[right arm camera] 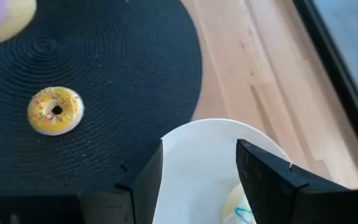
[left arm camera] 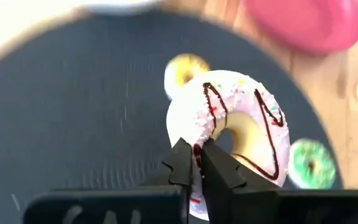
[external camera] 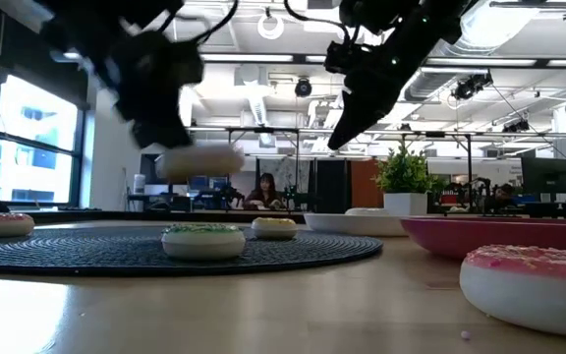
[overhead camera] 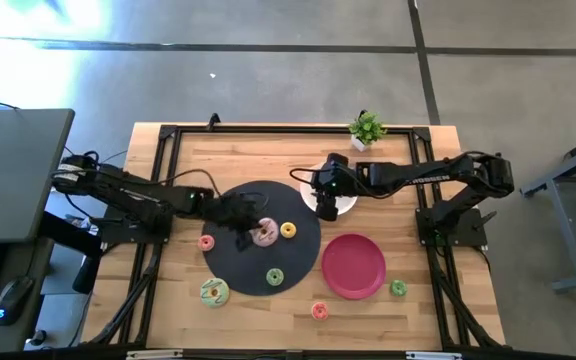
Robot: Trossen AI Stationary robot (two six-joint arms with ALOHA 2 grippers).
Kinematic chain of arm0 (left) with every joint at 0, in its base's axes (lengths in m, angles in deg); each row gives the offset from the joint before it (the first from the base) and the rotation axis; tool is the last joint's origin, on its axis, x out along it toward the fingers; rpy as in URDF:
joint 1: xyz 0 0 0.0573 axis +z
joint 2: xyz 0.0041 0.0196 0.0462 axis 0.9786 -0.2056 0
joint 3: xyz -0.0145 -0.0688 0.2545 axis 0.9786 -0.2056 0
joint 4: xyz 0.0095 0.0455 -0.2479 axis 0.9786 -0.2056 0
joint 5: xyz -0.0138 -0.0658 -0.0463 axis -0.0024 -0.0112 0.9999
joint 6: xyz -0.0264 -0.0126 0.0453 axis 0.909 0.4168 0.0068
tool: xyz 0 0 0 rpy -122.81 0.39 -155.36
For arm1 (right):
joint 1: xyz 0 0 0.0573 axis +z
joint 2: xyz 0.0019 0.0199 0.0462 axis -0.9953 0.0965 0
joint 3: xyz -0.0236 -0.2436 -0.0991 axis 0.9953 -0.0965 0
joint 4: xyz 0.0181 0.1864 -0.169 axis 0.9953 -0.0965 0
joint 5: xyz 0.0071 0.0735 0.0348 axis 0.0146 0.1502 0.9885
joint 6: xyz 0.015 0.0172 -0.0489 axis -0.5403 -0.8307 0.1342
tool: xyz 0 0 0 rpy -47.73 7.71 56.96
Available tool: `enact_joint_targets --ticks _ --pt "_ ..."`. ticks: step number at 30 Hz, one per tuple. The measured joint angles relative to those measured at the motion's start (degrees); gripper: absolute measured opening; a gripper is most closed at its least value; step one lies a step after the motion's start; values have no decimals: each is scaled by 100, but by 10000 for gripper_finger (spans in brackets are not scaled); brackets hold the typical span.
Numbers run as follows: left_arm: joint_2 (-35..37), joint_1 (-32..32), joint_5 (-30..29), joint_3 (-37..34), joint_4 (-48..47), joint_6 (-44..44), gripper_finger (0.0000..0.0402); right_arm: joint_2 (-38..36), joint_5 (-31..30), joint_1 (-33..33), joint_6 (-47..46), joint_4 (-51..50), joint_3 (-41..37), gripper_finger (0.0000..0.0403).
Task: Pick & Place donuts
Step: Put the big purple donut into the white plate
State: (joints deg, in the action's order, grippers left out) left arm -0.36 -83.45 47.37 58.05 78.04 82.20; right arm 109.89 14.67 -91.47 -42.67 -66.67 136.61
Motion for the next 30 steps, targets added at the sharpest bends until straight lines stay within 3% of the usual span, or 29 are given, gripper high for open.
enact_joint_targets --ticks 4,9,15,23,30 --pt "-415 635 163 663 -7 -724 24 -287 -37 4 -140 -388 0 193" --pt "-1412 1493 867 1371 233 -1274 25 -860 -107 4 -379 -1351 2 193" --pt "-2734 2164 964 2407 298 -1641 26 -1346 -129 4 -549 -1952 2 193" --pt "-3723 2368 1038 3629 275 -2170 26 -1406 -213 4 -509 -1977 4 193" --pt "-4119 2371 1270 3907 38 -2390 28 -1400 -230 4 -454 -2012 4 193"
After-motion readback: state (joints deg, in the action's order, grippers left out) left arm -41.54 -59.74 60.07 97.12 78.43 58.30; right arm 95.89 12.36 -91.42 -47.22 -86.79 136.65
